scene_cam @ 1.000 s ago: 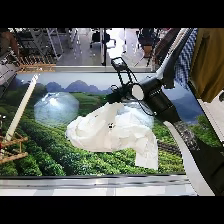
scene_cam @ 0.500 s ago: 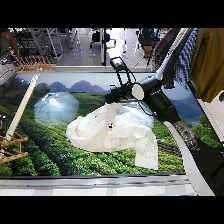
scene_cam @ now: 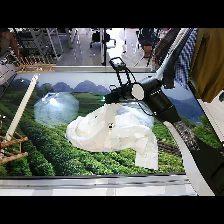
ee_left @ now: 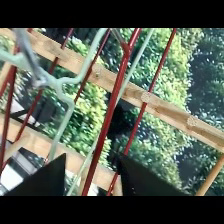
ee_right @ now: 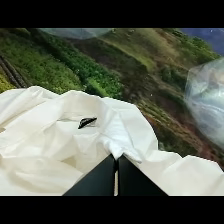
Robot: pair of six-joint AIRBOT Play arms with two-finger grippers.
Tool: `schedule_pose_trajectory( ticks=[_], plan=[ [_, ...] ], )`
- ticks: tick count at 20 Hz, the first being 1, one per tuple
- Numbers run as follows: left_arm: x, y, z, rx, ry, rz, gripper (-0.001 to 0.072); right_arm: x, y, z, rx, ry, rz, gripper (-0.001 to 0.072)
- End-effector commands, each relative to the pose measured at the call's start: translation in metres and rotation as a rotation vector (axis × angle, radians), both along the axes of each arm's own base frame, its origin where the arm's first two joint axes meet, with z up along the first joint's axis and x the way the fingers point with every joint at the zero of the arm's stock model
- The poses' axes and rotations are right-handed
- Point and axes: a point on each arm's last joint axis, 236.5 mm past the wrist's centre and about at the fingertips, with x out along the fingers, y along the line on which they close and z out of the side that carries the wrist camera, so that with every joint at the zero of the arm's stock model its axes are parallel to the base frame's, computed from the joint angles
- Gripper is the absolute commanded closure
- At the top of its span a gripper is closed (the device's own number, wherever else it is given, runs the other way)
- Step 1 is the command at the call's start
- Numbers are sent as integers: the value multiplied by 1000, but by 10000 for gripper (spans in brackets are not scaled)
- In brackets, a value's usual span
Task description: Fold the clothes and pants, and hang the long-sleeved shirts on hangers.
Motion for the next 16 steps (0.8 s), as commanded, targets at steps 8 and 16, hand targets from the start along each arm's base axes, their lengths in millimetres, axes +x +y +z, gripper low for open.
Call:
schedule_pose_trajectory(
  ticks=[8, 16],
  plan=[
    [5, -4, -8, -4, 19, -81, 687, -1, 1, -1, 2, 6, 2, 695],
    [28, -22, 89, 195, -155, -185, 686, -2, 2, -1, 5, 7, 3, 695]
  ],
)
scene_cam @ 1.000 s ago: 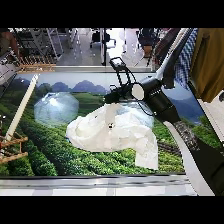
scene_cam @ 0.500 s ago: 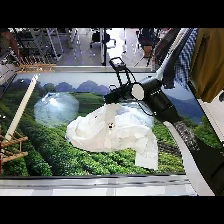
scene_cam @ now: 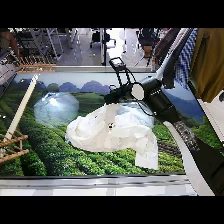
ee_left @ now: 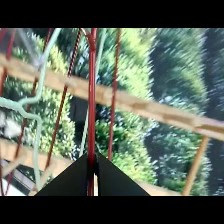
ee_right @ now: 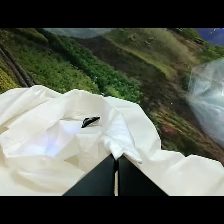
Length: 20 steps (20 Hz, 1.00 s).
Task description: Fold the clothes and pants, and hang the long-sleeved shirts on hangers.
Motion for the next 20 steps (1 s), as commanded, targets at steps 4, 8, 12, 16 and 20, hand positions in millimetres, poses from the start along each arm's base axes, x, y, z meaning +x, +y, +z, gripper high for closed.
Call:
schedule_pose_trajectory(
  ticks=[4, 8, 12, 16, 20],
  plan=[
    [28, -59, 118, 83, -333, -123, 686, 1, -2, 0, -11, -6, -3, 695],
    [80, -233, 197, -156, -747, -840, 686, 15, -27, 0, -92, -53, -45, 696],
    [56, -329, 199, -303, -768, -1252, 687, 27, -50, 0, -94, -52, -98, 696],
    [29, -392, 175, -482, -682, -1526, 686, 36, -67, 1, -101, -59, -133, 696],
    [41, -420, 148, -585, -619, -1578, 688, 35, -68, 1, -102, -55, -131, 696]
  ],
)
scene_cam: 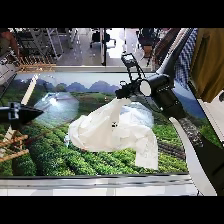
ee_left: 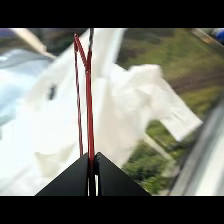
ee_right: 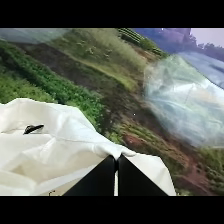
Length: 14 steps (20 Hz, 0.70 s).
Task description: Fold the clothes and pants, and hang the long-sleeved shirts on hangers.
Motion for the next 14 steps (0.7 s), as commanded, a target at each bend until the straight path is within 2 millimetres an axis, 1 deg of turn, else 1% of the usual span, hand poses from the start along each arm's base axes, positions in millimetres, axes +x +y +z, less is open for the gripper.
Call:
schedule_pose_trajectory(
  ticks=[1, 3, 5, 7, 10, 14],
  plan=[
    [7, -28, -16, -29, 23, -96, 687, 0, -2, 0, -6, 2, 0, 696],
    [27, -29, -22, -38, 21, -46, 688, -4, 3, -2, -13, 9, 17, 696],
    [43, -27, -26, -40, 13, 0, 687, -9, 9, -4, -33, 16, 47, 696],
    [50, -26, -27, -44, 8, 22, 688, -13, 16, -4, -34, 15, 62, 696],
    [46, -30, -27, -56, 15, -1, 687, -14, 19, -4, -32, 14, 67, 696],
    [14, -42, -26, -73, 60, -137, 686, -10, 20, -1, -25, -4, 67, 696]
  ],
)
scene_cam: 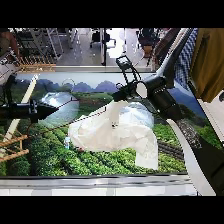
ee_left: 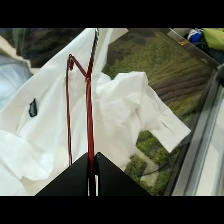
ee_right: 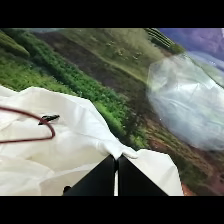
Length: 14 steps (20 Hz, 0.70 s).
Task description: Fold the clothes and pants, and hang the long-sleeved shirts on hangers.
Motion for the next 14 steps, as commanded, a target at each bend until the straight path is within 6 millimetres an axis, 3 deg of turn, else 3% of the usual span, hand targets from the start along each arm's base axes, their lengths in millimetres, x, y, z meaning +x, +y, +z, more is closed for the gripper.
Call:
schedule_pose_trajectory(
  ticks=[1, 5, 7, 11, 14],
  plan=[
    [-22, -8, 0, -16, 32, -97, 687, 3, 3, 4, 11, -20, 3, 696],
    [-16, -11, 12, -58, -7, -83, 687, 2, 5, 4, 18, -16, 4, 696],
    [-3, -9, 18, -90, -31, -38, 688, 1, 5, 3, 18, -9, 4, 696],
    [13, -7, 12, -130, -11, -3, 689, -2, 7, 2, 28, 5, 9, 696],
    [13, -22, 1, -146, 27, -49, 689, -7, 14, 1, 60, 27, 19, 696]
  ],
)
